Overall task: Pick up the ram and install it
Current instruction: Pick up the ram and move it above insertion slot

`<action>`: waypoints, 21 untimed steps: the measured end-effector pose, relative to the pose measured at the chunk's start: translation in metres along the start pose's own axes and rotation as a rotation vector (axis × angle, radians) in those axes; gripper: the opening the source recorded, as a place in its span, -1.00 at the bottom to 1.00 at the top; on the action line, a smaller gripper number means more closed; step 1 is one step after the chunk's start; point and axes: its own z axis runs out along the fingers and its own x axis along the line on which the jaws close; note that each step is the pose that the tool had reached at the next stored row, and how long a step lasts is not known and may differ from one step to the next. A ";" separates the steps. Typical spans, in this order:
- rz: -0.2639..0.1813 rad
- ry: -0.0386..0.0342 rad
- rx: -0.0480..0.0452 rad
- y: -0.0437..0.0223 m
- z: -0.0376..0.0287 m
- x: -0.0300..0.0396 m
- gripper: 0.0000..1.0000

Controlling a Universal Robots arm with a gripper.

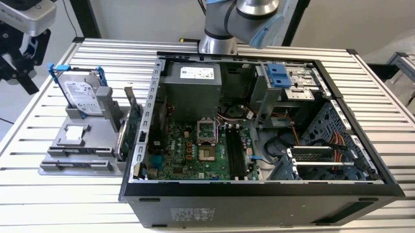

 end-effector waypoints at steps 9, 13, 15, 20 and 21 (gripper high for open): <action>-0.096 0.0054 -0.0019 0.0000 0.0000 0.0000 -1.00; -0.136 0.0076 -0.0027 0.0000 0.0000 0.0000 -1.00; -0.156 0.0088 -0.0031 0.0000 0.0000 0.0000 -1.00; -0.233 0.0131 -0.0047 0.0000 0.0000 0.0000 -1.00; -0.244 0.0137 -0.0049 0.0000 0.0000 0.0000 -1.00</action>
